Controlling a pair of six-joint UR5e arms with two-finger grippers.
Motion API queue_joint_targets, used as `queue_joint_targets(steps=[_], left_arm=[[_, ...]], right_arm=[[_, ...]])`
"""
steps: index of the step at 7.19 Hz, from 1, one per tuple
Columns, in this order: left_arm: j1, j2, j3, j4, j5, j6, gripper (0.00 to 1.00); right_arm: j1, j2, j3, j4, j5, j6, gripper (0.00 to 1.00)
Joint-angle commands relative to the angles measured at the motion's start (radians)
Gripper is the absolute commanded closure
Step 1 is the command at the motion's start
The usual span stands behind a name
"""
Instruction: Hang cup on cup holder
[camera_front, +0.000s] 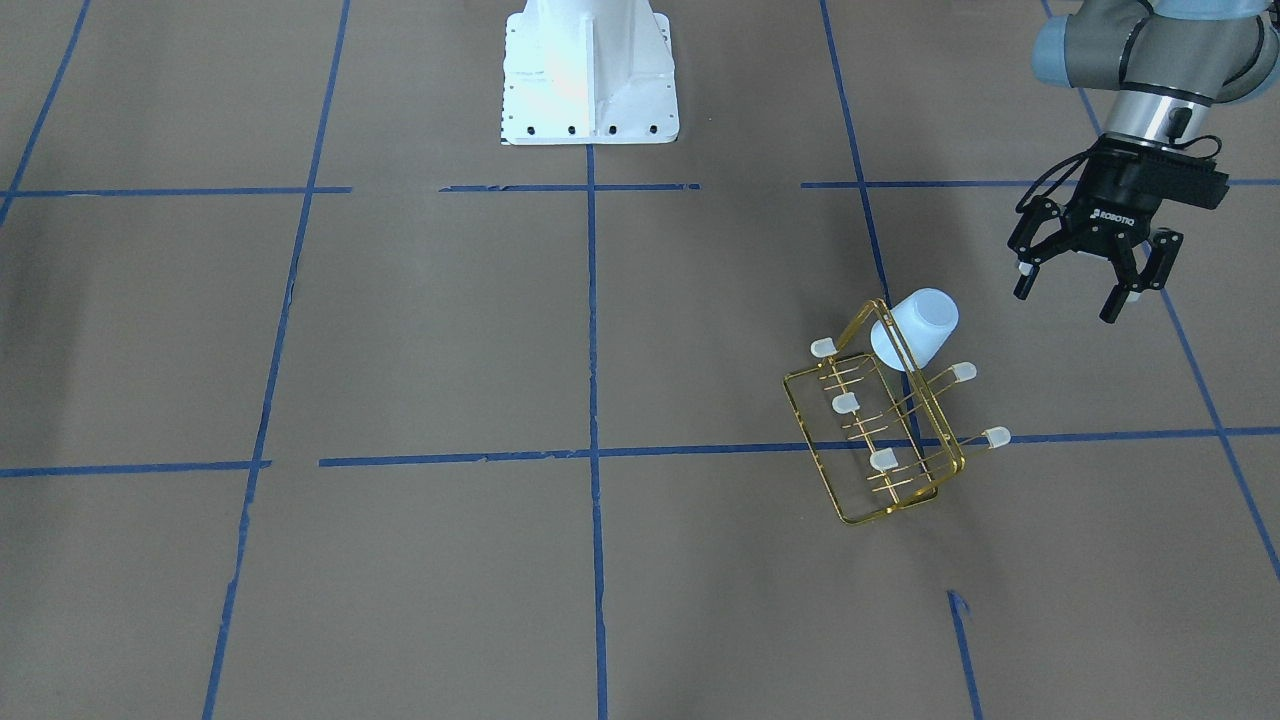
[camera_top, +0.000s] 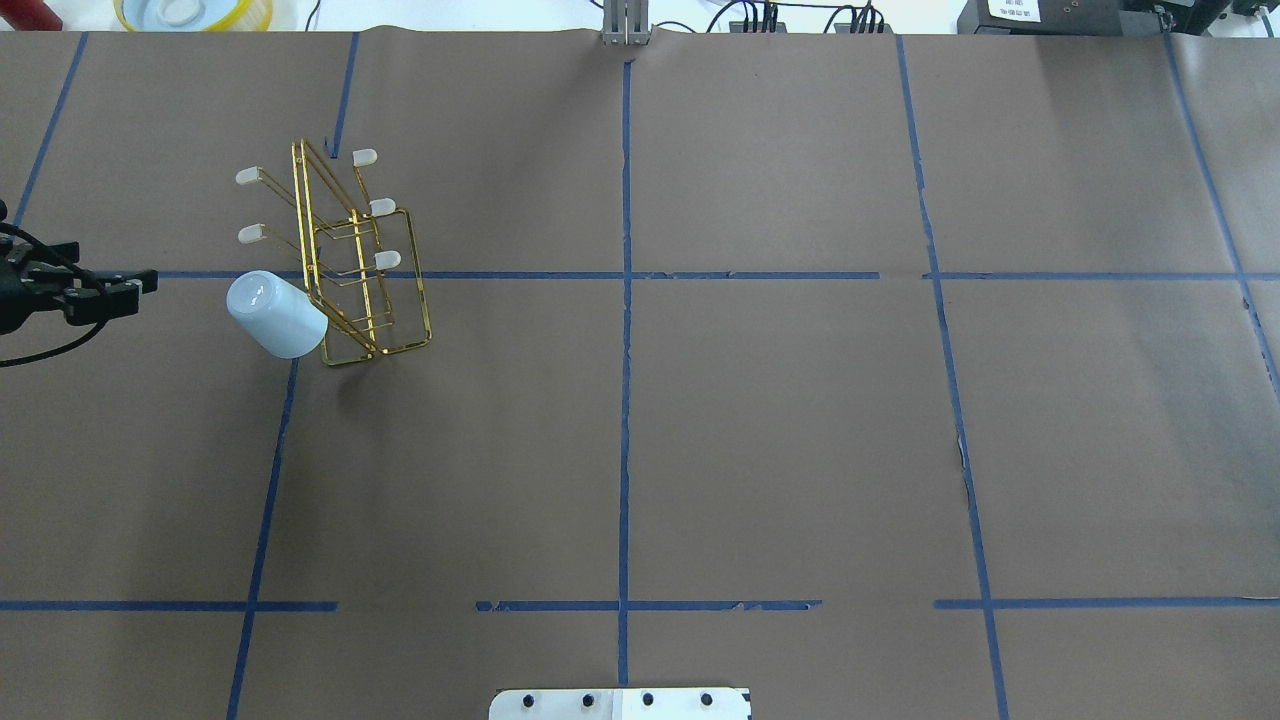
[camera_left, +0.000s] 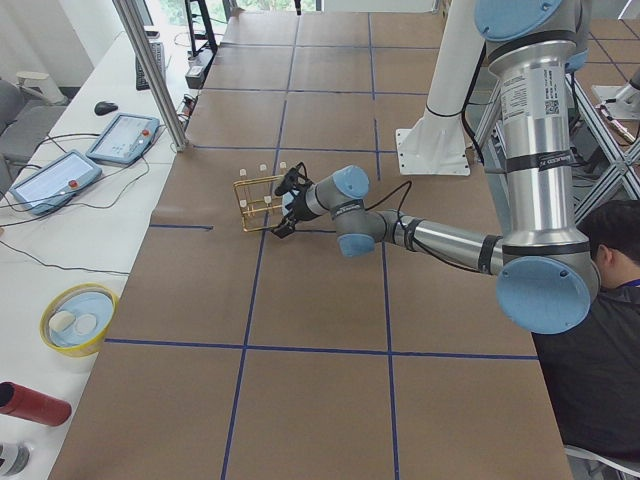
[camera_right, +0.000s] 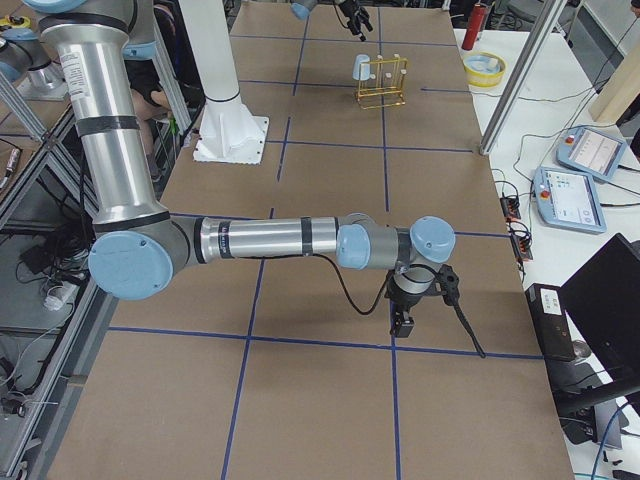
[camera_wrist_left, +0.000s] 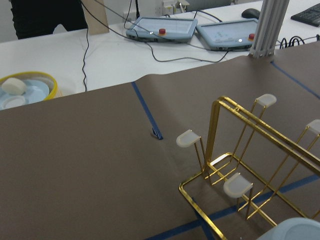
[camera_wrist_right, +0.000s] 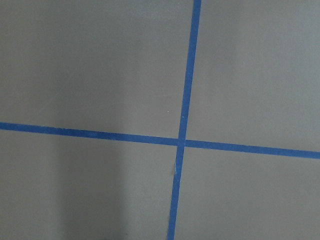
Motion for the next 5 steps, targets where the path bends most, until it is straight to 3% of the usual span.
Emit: queue_joint_targets(steps=[1, 2, 3, 5], left_arm=[[-0.135, -0.02, 0.046, 0.168, -0.221, 0.166, 0.0], [-0.19, -0.029, 0.063, 0.266, -0.228, 0.322, 0.0], [-0.249, -0.046, 0.082, 0.368, -0.232, 0.342, 0.0], [-0.419, -0.075, 0.091, 0.452, -0.445, 0.351, 0.0]], right_arm=[[0.0, 0.0, 0.0, 0.0, 0.0, 0.0, 0.0], [0.0, 0.0, 0.0, 0.0, 0.0, 0.0, 0.0], [0.0, 0.0, 0.0, 0.0, 0.0, 0.0, 0.0], [0.0, 0.0, 0.0, 0.0, 0.0, 0.0, 0.0]])
